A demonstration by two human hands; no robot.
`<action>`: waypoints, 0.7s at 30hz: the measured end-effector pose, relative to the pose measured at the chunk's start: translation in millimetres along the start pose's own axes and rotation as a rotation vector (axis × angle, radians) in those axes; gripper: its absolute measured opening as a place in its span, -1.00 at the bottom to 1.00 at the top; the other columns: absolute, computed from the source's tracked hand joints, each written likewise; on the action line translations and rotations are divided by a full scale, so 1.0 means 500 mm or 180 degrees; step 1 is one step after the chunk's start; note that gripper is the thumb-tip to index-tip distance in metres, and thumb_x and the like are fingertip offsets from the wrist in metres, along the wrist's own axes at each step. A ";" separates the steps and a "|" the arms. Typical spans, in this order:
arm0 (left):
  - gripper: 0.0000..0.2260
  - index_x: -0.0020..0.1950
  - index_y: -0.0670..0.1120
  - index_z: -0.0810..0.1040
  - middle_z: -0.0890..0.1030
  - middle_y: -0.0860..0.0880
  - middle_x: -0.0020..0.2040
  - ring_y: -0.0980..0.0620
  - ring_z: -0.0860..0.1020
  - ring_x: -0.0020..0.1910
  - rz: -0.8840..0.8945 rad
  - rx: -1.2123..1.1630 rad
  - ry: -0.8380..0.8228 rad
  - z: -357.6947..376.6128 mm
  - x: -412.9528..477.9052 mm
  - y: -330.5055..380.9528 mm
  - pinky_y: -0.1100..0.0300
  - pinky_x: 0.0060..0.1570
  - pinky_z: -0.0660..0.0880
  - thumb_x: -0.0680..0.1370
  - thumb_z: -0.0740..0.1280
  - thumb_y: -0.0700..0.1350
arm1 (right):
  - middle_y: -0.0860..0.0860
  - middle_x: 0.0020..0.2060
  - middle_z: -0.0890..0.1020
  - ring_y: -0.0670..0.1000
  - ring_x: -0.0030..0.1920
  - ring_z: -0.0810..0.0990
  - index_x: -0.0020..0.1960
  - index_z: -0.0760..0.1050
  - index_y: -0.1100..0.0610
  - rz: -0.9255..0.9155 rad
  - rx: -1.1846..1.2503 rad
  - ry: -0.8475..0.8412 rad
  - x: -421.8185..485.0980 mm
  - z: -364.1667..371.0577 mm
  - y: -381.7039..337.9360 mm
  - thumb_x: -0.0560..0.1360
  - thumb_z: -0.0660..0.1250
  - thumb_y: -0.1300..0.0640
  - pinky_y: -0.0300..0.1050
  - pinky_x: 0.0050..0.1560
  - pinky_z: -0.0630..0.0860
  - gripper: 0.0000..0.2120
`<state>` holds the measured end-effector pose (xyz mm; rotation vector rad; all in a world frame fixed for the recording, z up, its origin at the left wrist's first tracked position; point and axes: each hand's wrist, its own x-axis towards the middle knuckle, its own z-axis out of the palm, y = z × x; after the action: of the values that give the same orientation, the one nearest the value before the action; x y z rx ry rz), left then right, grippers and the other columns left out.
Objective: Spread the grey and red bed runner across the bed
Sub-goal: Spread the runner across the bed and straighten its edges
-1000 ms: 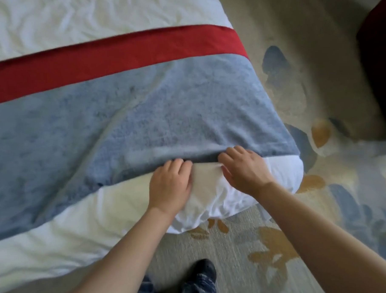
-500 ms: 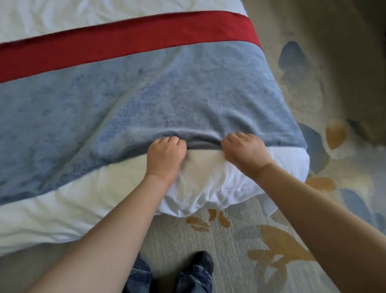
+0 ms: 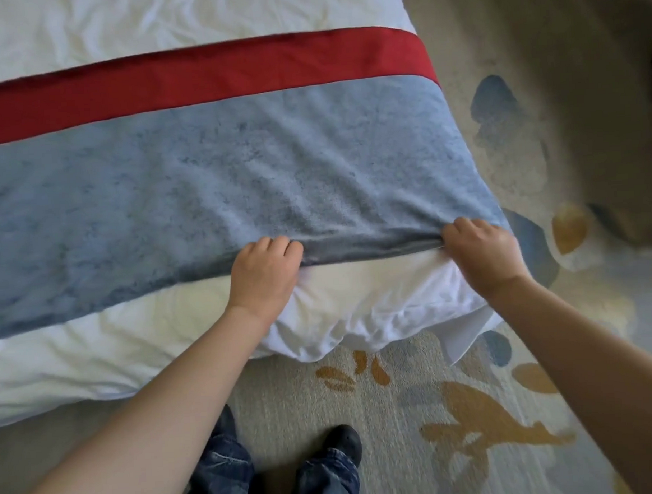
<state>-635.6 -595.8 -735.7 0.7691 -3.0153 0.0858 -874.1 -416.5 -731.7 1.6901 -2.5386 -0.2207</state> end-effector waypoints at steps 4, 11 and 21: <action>-0.77 -0.38 -0.15 0.49 0.45 -0.06 -0.51 -0.06 0.42 -0.55 0.0100 -0.0052 -0.0034 -0.004 0.001 0.009 0.23 -0.49 0.22 0.13 0.42 -0.43 | 0.13 -0.52 0.47 0.12 -0.55 0.49 -0.41 0.46 0.25 0.0010 0.0039 0.0035 -0.009 0.005 0.019 0.01 0.48 0.54 -0.20 -0.55 0.35 -0.68; -0.84 -0.20 -0.12 0.54 0.52 -0.04 -0.33 -0.05 0.48 -0.38 0.0223 0.0004 0.0107 0.020 -0.042 -0.004 0.17 -0.43 0.37 0.30 0.35 -0.34 | 0.02 -0.29 0.55 0.11 -0.26 0.58 -0.16 0.50 0.13 0.0361 -0.0250 -0.0625 0.000 0.007 -0.011 0.37 0.32 0.32 -0.15 -0.35 0.29 -0.88; -0.81 -0.17 -0.18 0.59 0.58 -0.13 -0.28 -0.15 0.55 -0.33 -0.0453 0.0211 0.0146 0.024 -0.189 -0.230 0.08 -0.35 0.46 0.27 0.45 -0.36 | 0.03 -0.39 0.56 0.04 -0.44 0.49 -0.23 0.56 0.15 -0.1204 0.0526 0.0863 0.064 -0.027 -0.284 0.26 0.42 0.41 -0.18 -0.51 0.39 -0.80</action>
<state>-497.8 -652.0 -746.0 0.9707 -2.9176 0.1978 -755.5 -501.0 -742.2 2.0892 -2.0810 0.1905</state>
